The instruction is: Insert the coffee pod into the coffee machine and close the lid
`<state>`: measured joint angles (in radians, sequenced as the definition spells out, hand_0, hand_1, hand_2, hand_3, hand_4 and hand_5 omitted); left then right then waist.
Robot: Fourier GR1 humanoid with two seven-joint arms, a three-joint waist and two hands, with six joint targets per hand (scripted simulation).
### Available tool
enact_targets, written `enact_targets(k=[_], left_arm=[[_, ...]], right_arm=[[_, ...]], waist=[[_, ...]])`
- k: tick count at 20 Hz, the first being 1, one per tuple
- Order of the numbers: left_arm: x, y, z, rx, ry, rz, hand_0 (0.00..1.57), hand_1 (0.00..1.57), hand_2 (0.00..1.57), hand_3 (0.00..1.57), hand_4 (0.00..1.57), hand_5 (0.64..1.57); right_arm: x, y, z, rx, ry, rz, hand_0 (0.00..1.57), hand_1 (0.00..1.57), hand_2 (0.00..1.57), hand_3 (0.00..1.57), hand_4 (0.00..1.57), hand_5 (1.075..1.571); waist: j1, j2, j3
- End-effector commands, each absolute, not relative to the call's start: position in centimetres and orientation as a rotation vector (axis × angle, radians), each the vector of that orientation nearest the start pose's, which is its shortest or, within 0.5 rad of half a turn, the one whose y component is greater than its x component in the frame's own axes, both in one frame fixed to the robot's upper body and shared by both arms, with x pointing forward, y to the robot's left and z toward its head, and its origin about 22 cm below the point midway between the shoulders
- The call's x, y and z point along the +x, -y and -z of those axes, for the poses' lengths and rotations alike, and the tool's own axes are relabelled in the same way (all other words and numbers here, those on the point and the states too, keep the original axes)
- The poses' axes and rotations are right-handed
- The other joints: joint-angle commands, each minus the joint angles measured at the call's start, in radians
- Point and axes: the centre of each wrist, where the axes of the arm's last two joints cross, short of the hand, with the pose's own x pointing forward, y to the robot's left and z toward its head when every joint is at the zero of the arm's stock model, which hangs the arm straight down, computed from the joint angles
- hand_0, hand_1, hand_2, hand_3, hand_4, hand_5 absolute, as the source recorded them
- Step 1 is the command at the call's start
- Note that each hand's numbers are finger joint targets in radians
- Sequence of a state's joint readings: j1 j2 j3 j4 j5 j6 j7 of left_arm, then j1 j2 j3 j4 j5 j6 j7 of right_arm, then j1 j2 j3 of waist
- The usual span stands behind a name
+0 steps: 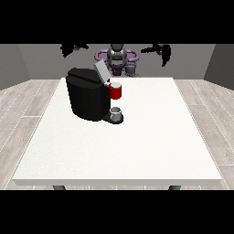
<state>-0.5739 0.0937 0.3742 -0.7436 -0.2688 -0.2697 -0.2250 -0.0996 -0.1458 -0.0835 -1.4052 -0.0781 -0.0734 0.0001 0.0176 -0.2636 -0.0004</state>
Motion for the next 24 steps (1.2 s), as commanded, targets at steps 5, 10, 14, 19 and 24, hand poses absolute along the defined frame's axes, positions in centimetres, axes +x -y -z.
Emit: enact_targets(k=[5,10,14,19,24], left_arm=[[34.3,-25.2,4.3,-0.145,1.469,0.164,0.00,0.00,0.00,0.00,0.03,1.571],[33.5,-25.7,3.5,-0.170,1.514,0.167,0.00,0.00,0.00,0.00,0.20,1.571],[32.4,-24.4,3.5,-0.174,1.498,0.156,0.00,0.00,0.00,0.00,0.00,1.571],[31.7,-25.7,1.9,-0.141,1.569,0.121,0.00,0.00,0.00,0.00,0.00,1.571],[30.8,-25.1,0.0,-0.156,1.596,0.163,0.00,0.00,0.00,0.00,0.00,1.571]], right_arm=[[28.7,27.6,-3.2,-0.091,1.622,-0.009,0.00,0.00,0.00,0.00,0.00,1.571],[29.9,26.1,-4.7,-0.057,1.655,-0.116,0.00,0.00,0.00,0.00,0.00,1.571],[30.1,25.8,-4.7,-0.051,1.635,-0.218,0.00,0.00,0.00,0.00,0.22,1.571],[31.8,23.3,-6.0,-0.019,1.689,-0.183,0.00,0.00,0.00,0.00,0.00,1.571],[32.5,24.7,-4.1,-0.021,1.669,-0.157,0.00,0.00,0.00,0.00,0.00,1.571]], waist=[[0.082,0.038,0.0007],[0.110,0.063,0.0006],[0.109,0.073,0.0005],[0.111,0.157,0.0005],[0.140,0.194,0.0007]])
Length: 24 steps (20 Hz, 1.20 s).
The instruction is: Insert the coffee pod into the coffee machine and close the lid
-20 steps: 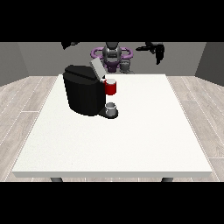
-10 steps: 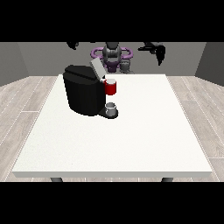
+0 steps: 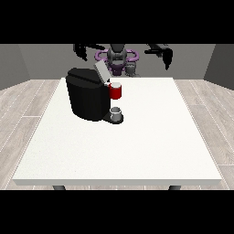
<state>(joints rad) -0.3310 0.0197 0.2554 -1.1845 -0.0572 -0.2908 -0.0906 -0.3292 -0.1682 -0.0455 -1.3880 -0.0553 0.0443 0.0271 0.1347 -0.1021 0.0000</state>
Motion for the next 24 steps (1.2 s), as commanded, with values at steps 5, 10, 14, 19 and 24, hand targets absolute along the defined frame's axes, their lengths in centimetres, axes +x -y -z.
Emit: enact_targets(k=[5,10,14,19,24], left_arm=[[31.9,-24.3,-2.2,-0.134,1.648,0.171,0.00,0.00,0.00,0.00,0.00,1.571],[30.5,-27.3,-1.9,-0.077,1.650,0.130,0.00,0.00,0.00,0.00,0.00,1.571],[29.2,-27.1,0.2,-0.083,1.659,0.095,0.00,0.00,0.00,0.00,0.00,1.571],[29.0,-27.8,-0.4,-0.045,1.654,0.123,0.00,0.00,0.00,0.00,0.00,1.571],[30.2,-26.9,-2.1,-0.060,1.728,0.130,0.00,0.00,0.00,0.00,0.00,1.571]], right_arm=[[34.2,23.5,-4.2,-0.018,1.698,-0.128,0.00,0.00,0.00,0.00,0.00,1.571],[36.0,22.7,-6.6,0.044,1.685,-0.168,0.00,0.00,0.00,0.00,0.00,1.571],[36.9,22.2,-8.0,0.040,1.701,-0.214,0.00,0.00,0.00,0.00,0.00,1.571],[36.7,21.4,-6.1,0.012,1.699,-0.270,0.00,0.00,0.00,0.00,0.00,1.571],[38.6,22.1,-7.3,-0.015,1.749,-0.231,0.00,0.00,0.00,0.00,0.04,1.571]], waist=[[0.028,0.125,0.0003],[-0.029,0.115,0.0000],[-0.030,0.130,-0.0001],[-0.035,0.135,-0.0001],[-0.006,0.202,0.0000]])
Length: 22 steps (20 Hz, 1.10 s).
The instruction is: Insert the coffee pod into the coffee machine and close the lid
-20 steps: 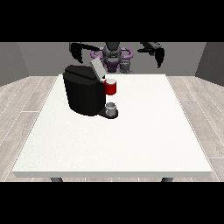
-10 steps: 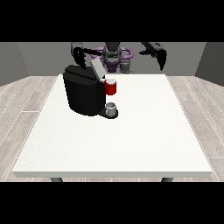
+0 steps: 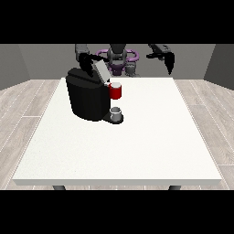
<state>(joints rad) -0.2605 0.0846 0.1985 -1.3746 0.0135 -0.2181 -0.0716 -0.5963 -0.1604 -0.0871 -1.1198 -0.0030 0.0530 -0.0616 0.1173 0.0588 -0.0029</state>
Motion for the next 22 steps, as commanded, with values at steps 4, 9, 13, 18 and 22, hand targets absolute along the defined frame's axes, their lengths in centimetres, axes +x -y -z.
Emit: enact_targets(k=[4,9,13,18,22], left_arm=[[30.9,-26.9,-2.9,-0.059,1.715,0.124,0.00,0.00,0.00,0.00,0.00,1.571],[30.3,-27.2,-3.0,-0.057,1.694,0.121,0.00,0.00,0.00,0.00,0.00,1.571],[31.6,-28.1,-3.8,-0.008,1.731,0.147,0.00,0.00,0.00,0.00,0.16,1.571],[30.2,-27.9,-0.9,-0.033,1.657,0.091,0.00,0.00,0.00,0.00,0.12,1.571],[31.0,-27.4,-2.3,-0.050,1.698,0.116,0.00,0.00,0.00,0.00,0.15,1.571]], right_arm=[[38.8,20.8,-7.0,0.019,1.728,-0.256,0.00,0.00,0.00,0.00,0.00,1.571],[39.2,21.7,-7.0,-0.005,1.732,-0.292,0.00,0.00,0.00,0.00,0.00,1.571],[39.9,19.5,-9.2,0.036,1.779,-0.326,0.00,0.00,0.00,0.00,0.00,1.571],[39.8,18.7,-9.4,0.046,1.736,-0.407,0.00,0.00,0.00,0.00,0.21,1.571],[40.0,15.8,-9.8,-0.013,1.778,-0.457,0.00,0.00,0.00,0.00,0.21,1.571]], waist=[[0.000,0.043,0.0029],[0.024,0.027,0.0030],[0.003,0.056,0.0029],[-0.008,0.007,0.0028],[0.023,0.033,0.0028]])
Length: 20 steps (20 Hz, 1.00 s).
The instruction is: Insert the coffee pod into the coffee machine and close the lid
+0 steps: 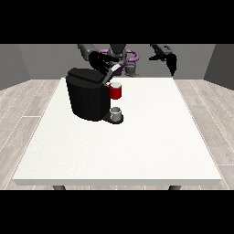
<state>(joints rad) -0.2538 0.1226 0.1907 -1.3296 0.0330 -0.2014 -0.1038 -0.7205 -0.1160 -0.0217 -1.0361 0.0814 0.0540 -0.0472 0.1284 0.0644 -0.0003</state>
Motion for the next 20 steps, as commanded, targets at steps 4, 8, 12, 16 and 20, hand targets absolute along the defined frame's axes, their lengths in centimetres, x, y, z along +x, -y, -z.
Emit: enact_targets(k=[4,8,12,16,20], left_arm=[[30.4,-27.6,-2.7,-0.077,1.756,0.167,0.00,0.00,0.00,0.00,0.12,1.571],[30.1,-26.8,-2.0,-0.086,1.787,0.157,0.00,0.00,0.00,0.00,0.19,1.571],[29.1,-22.7,-1.4,-0.139,1.789,0.152,0.00,0.00,0.00,0.00,0.25,1.571],[28.7,-25.6,-0.5,-0.086,1.731,0.112,0.00,0.00,0.00,0.00,0.19,1.571],[28.8,-27.7,1.0,-0.024,1.682,0.060,0.00,0.00,0.00,0.00,0.19,1.571]], right_arm=[[40.7,17.5,-10.3,-0.035,1.784,-0.475,0.00,0.00,0.00,0.00,0.12,1.571],[41.2,15.1,-11.7,-0.050,1.787,-0.431,0.00,0.00,0.00,0.00,0.12,1.571],[40.6,15.2,-10.1,0.028,1.803,-0.492,0.00,0.00,0.00,0.00,0.03,1.571],[38.7,14.1,-8.1,0.179,1.826,-0.494,0.00,0.00,0.00,0.00,0.26,1.571],[35.3,13.4,-4.8,0.330,1.787,-0.344,0.00,0.00,0.00,0.00,0.29,1.571]], waist=[[0.024,0.014,0.0003],[0.045,0.017,0.0002],[0.033,-0.019,0.0004],[-0.032,-0.079,0.0004],[-0.107,-0.128,0.0005]])
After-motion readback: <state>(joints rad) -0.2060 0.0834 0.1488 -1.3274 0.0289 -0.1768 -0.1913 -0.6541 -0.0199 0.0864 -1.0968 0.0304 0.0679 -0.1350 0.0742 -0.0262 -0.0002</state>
